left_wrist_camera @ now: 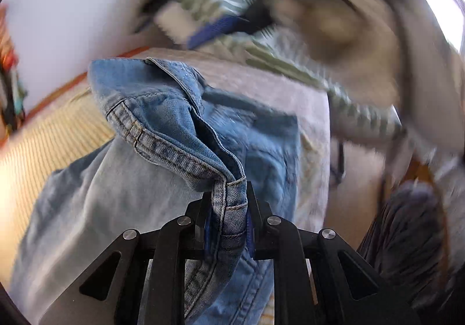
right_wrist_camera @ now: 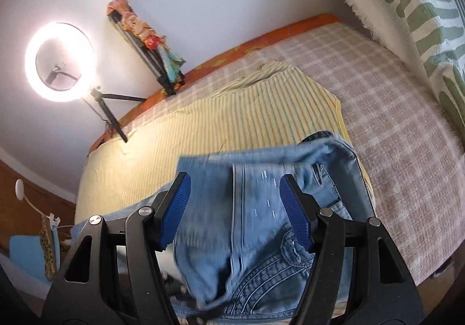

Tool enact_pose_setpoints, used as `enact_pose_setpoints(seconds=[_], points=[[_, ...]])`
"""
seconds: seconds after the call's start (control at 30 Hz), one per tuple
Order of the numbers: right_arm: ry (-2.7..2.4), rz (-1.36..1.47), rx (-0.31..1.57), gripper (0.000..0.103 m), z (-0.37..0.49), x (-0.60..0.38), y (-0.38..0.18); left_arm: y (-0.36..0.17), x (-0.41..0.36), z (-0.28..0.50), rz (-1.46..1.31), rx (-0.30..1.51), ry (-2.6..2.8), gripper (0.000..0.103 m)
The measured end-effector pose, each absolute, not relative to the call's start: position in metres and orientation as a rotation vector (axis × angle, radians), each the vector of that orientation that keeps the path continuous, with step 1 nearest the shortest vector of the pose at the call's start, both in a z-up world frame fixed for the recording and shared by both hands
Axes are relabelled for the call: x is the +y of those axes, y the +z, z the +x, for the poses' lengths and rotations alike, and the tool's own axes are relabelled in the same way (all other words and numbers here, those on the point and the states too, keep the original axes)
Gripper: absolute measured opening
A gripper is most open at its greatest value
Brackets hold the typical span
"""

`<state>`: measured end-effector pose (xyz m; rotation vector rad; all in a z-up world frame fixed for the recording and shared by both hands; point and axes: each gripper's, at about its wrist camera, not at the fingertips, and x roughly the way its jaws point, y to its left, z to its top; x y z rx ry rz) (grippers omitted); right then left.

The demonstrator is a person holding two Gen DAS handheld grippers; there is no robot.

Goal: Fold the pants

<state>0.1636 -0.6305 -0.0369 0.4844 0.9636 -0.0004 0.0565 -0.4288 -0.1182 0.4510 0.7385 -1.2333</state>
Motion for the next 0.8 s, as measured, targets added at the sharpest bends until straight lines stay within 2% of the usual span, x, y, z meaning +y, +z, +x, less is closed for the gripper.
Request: enact_pose_setpoints(seconds=[0.13,0.3,0.57,0.8], points=[[-0.043,0.519,0.993,0.067,0.156,-0.643,-0.048,-0.129,-0.428,0.03,0.589,0.706,-1.268,0.021],[-0.103,0.574,1.024,0.067,0.12,-0.664,-0.069,-0.119,-0.412,0.025,0.518,0.756,-1.308,0.021],[-0.146,0.595,1.076,0.067,0.083,-0.695,-0.105,-0.092,-0.312,0.055,0.446,0.82,-1.181,0.023],[-0.128,0.541,1.127,0.067,0.073,-0.698,-0.121,-0.111,-0.229,0.072,0.466,0.978,-0.998,0.023]])
